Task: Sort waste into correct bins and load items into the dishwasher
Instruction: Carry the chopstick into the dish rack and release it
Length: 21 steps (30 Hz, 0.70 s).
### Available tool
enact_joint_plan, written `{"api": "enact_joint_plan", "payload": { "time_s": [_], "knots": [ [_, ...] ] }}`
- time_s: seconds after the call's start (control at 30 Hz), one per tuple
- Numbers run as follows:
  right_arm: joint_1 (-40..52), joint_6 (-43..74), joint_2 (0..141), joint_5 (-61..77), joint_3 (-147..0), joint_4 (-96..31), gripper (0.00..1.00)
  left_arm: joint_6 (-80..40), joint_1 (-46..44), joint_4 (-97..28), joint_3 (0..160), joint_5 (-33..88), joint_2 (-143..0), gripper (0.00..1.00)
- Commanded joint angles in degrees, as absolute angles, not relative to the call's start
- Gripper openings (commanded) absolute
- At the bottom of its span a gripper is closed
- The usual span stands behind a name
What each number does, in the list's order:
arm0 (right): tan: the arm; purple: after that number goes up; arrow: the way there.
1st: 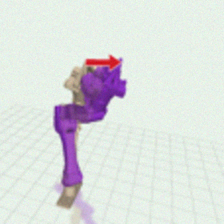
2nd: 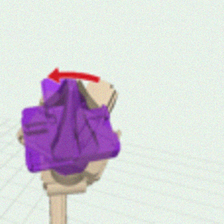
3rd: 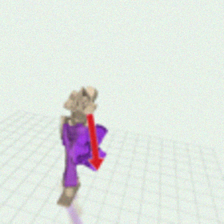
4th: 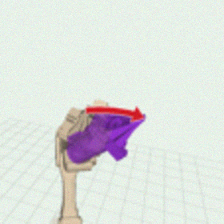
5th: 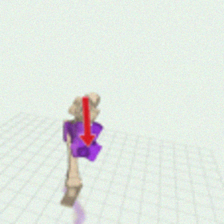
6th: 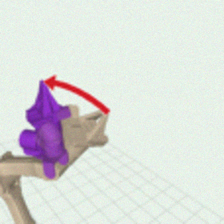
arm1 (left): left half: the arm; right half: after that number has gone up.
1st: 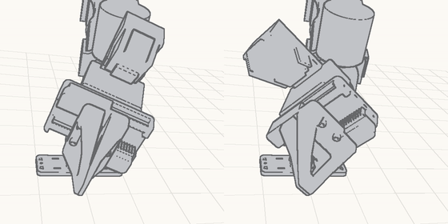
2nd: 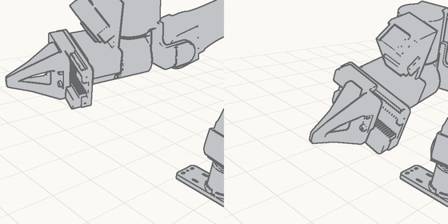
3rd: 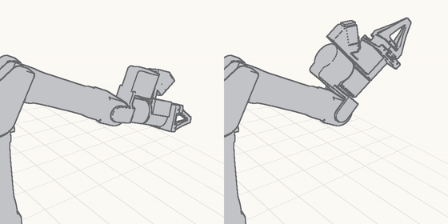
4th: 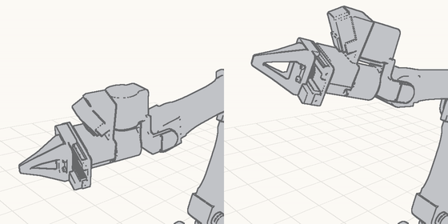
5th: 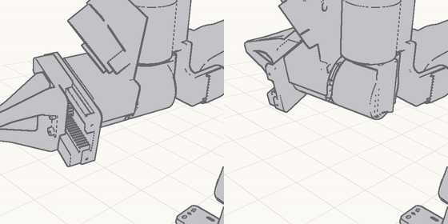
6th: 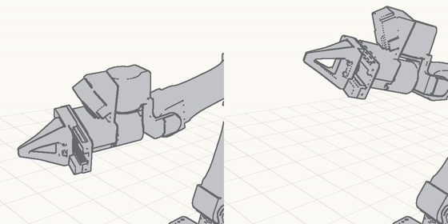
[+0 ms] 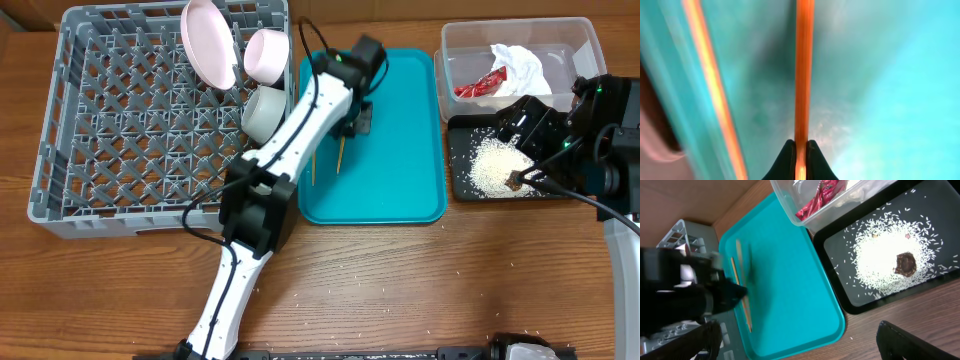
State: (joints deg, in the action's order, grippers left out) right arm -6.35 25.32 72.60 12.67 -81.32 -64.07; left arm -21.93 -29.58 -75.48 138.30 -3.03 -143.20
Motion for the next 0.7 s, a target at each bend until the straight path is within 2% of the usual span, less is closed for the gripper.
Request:
{"api": "enact_joint_plan", "payload": {
  "time_s": [0.0,0.13,0.3,0.43,0.67],
  "knots": [
    [-6.5,25.28,72.4,12.45,-81.71,-63.77,1.0,-19.14,-28.34,-79.85,149.14,-2.94,-140.75,0.04],
    [-6.5,25.3,72.4,12.45,-81.71,-63.77,1.0,-16.45,-25.8,-87.66,159.04,-3.09,-137.34,0.04],
    [-6.5,25.3,72.4,12.45,-81.71,-63.77,1.0,-15.75,-20.38,-96.84,163.37,-8.38,-133.99,0.04],
    [-6.5,25.3,72.4,12.45,-81.71,-63.77,1.0,-10.24,-13.19,-96.82,160.75,-2.52,-133.32,0.04],
    [-6.5,25.28,72.4,12.45,-81.71,-63.77,1.0,-9.82,-7.18,-96.82,144.68,2.17,-129.29,0.04]
  ]
}}
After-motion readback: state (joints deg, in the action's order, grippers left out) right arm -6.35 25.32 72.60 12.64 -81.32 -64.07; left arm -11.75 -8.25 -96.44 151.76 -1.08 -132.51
